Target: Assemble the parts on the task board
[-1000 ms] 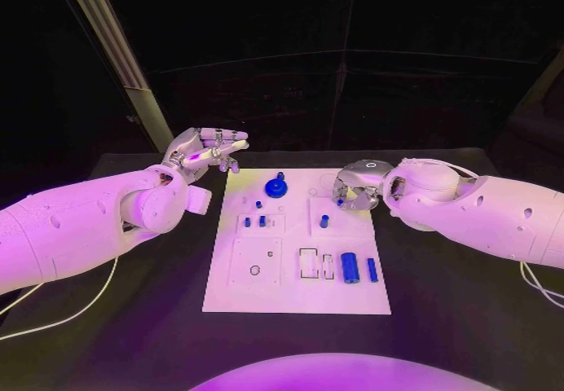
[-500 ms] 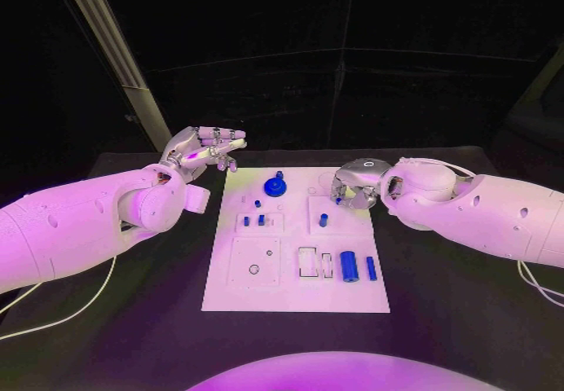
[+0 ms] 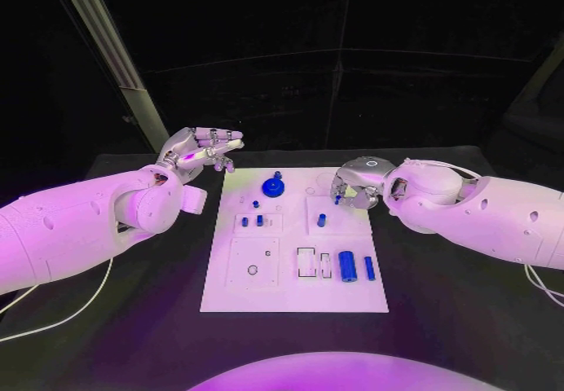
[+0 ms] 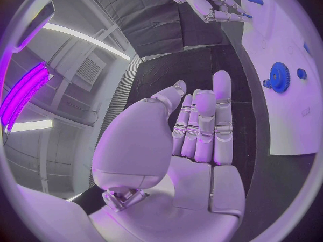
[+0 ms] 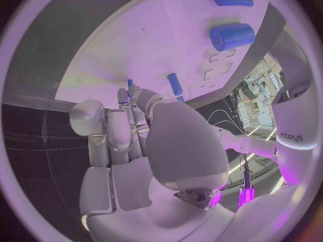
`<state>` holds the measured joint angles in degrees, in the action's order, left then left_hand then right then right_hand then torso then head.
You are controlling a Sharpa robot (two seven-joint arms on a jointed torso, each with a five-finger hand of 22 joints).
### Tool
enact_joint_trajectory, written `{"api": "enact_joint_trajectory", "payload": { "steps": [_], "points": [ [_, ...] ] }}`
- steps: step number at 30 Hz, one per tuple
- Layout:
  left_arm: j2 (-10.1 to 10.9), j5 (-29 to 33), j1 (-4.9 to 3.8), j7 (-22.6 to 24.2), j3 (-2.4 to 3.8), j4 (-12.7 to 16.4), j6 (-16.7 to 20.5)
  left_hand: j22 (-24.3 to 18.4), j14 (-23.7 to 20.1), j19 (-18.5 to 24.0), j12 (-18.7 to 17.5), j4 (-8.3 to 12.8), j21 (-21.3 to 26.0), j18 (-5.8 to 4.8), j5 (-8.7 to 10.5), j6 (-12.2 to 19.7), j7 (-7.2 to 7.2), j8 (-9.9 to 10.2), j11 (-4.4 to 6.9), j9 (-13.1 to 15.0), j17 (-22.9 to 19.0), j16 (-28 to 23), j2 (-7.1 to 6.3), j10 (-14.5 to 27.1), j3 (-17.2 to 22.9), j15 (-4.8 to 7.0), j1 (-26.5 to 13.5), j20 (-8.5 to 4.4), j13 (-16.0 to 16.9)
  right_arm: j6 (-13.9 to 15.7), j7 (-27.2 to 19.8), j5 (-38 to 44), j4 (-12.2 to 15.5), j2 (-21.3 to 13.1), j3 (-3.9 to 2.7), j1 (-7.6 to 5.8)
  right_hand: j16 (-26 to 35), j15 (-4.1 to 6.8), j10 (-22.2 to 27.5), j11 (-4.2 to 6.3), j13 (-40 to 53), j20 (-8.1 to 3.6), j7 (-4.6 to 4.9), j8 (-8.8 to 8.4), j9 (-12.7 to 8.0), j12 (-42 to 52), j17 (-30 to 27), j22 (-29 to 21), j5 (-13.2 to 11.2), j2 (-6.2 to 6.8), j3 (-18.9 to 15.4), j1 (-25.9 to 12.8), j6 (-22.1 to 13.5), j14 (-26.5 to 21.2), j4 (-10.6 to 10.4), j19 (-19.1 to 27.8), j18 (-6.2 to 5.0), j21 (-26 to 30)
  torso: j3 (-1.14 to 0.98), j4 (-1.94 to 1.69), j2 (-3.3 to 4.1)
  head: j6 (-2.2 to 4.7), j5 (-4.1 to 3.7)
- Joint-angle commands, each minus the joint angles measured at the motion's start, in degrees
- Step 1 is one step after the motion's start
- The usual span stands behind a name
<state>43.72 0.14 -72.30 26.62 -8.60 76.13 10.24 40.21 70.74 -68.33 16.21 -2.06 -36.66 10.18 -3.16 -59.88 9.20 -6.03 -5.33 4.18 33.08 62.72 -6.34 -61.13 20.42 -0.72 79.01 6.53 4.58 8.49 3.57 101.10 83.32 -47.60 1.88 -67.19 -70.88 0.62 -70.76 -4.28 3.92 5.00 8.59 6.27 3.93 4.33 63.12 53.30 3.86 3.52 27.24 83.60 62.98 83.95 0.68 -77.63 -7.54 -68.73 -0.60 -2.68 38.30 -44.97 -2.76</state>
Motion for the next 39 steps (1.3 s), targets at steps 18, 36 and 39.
{"api": "enact_joint_trajectory", "payload": {
  "steps": [18,36,39],
  "points": [
    [0.1,0.3,-0.08,0.2,0.04,0.2,-0.2,-0.1,-0.3,0.4,0.3,0.1,0.3,0.37,-0.20,-0.4,-0.11,-0.3,-0.01,0.1,-0.1,-0.4,0.39,-0.3,0.4,0.06,0.1,-0.03,0.0,7.4,0.3,-2.5,9.3,-1.8,-0.39,-0.19,-0.4,0.17,-0.5,0.02,0.1,-0.07,-0.02,-0.36,0.1,-0.6,0.0,0.8,0.0,0.54,1.4,-1.0,0.6,1.9,0.6,-0.2,1.06,-0.9,0.08,-0.24,-0.01,0.21,0.38],
    [-0.7,0.3,-0.11,0.2,0.05,0.5,-0.3,-0.1,-0.3,0.4,0.4,0.1,0.3,0.37,-0.20,-0.4,-0.11,-0.3,-0.01,0.1,-0.2,-0.4,0.38,-0.3,0.4,0.07,0.1,-0.04,0.0,5.4,-2.4,-3.0,9.1,7.6,-0.35,0.13,-0.5,0.12,-0.4,-0.07,0.0,-0.07,0.08,-0.64,0.1,-0.6,-0.3,1.2,0.5,0.68,2.4,-1.4,0.6,1.8,1.1,-0.1,1.10,-1.3,0.08,-0.11,0.11,-0.56,4.01],
    [-0.7,0.3,-0.12,0.2,0.06,0.5,-0.3,-0.1,-0.3,0.4,0.4,0.1,0.3,0.37,-0.20,-0.4,-0.11,-0.3,-0.01,0.1,-0.2,-0.4,0.38,-0.3,0.4,0.07,0.1,-0.04,0.0,4.4,-2.5,-3.0,9.4,8.4,-0.31,0.74,-0.4,0.11,-0.4,-0.08,0.0,-0.06,0.09,-0.66,0.1,-0.7,-0.3,1.1,0.5,0.71,2.4,-1.4,0.6,1.8,1.1,0.0,1.08,-1.3,0.10,-0.01,0.03,-0.93,4.62]
  ]
}}
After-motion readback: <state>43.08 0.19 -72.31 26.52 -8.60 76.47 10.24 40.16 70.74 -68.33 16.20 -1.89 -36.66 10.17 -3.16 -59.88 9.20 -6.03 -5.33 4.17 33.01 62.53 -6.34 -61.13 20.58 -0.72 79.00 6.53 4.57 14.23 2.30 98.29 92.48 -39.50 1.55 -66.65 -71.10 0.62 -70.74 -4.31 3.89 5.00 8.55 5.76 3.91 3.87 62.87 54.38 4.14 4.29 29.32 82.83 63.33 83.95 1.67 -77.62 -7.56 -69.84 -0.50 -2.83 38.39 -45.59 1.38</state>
